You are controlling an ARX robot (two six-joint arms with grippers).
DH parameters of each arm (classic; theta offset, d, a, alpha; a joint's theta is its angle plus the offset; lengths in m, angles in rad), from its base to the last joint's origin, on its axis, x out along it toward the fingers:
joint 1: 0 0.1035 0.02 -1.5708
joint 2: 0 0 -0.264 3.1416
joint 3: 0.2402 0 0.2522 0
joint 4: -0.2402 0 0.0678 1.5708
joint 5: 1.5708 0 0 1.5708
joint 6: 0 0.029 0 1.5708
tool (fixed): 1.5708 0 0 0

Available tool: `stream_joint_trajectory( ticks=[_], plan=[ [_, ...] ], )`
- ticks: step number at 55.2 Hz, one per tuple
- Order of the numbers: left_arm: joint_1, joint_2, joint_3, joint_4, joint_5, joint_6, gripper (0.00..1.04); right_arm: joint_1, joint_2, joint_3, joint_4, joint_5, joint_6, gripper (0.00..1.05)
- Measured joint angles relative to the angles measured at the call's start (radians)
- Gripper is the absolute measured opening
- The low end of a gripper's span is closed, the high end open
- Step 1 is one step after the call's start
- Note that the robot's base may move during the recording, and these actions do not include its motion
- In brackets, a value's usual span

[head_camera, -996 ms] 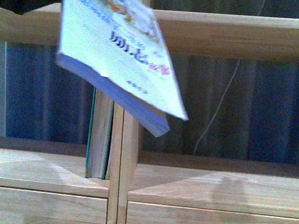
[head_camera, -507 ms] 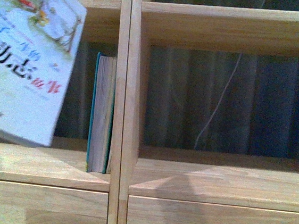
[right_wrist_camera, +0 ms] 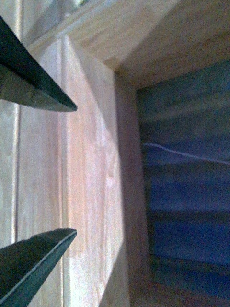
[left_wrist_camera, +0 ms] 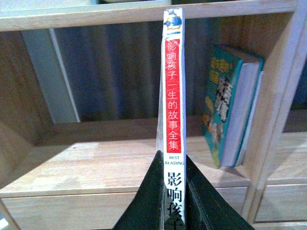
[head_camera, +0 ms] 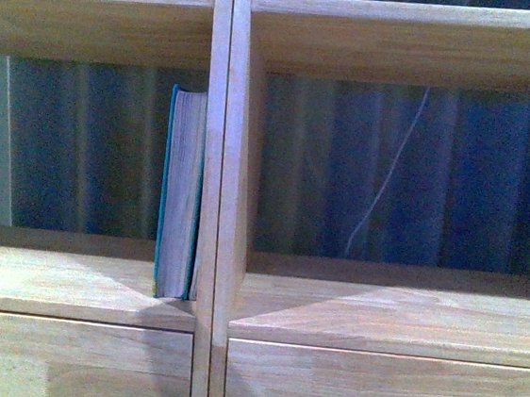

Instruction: Organize books on shelf

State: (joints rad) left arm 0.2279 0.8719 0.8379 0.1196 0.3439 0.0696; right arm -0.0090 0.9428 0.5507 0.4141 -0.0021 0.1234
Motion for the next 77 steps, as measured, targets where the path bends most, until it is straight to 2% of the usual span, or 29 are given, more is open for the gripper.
stream_joint_trajectory(
  ticks=[7, 12, 18, 24, 35, 45, 59, 77],
  plan=[
    [0.099, 0.022, -0.011, 0.053, 0.078, 0.022, 0.07, 0.007, -0.059, -0.109, 0.025, -0.002, -0.076, 0.51],
    [0.15, 0.055, -0.029, 0.145, 0.164, 0.038, 0.07, 0.007, -0.101, -0.18, 0.05, -0.001, -0.096, 0.35],
    [0.181, 0.122, -0.04, 0.28, 0.266, 0.039, 0.07, 0.007, -0.148, -0.245, 0.068, -0.001, -0.103, 0.18],
    [0.19, 0.21, -0.04, 0.402, 0.31, 0.039, 0.07, 0.007, -0.192, -0.301, 0.076, -0.001, -0.113, 0.02],
    [0.179, 0.433, -0.018, 0.663, 0.322, 0.062, 0.07, 0.007, -0.29, -0.393, 0.073, -0.001, -0.114, 0.03],
    [0.144, 0.611, 0.045, 0.837, 0.312, 0.086, 0.07, 0.007, -0.365, -0.441, 0.047, -0.001, -0.115, 0.03],
    [0.057, 0.833, 0.168, 0.96, 0.303, 0.123, 0.07, 0.007, -0.465, -0.482, -0.011, -0.001, -0.117, 0.03],
    [-0.053, 1.071, 0.398, 1.02, 0.274, 0.146, 0.07, 0.007, -0.575, -0.523, -0.079, -0.001, -0.117, 0.03]
  ],
)
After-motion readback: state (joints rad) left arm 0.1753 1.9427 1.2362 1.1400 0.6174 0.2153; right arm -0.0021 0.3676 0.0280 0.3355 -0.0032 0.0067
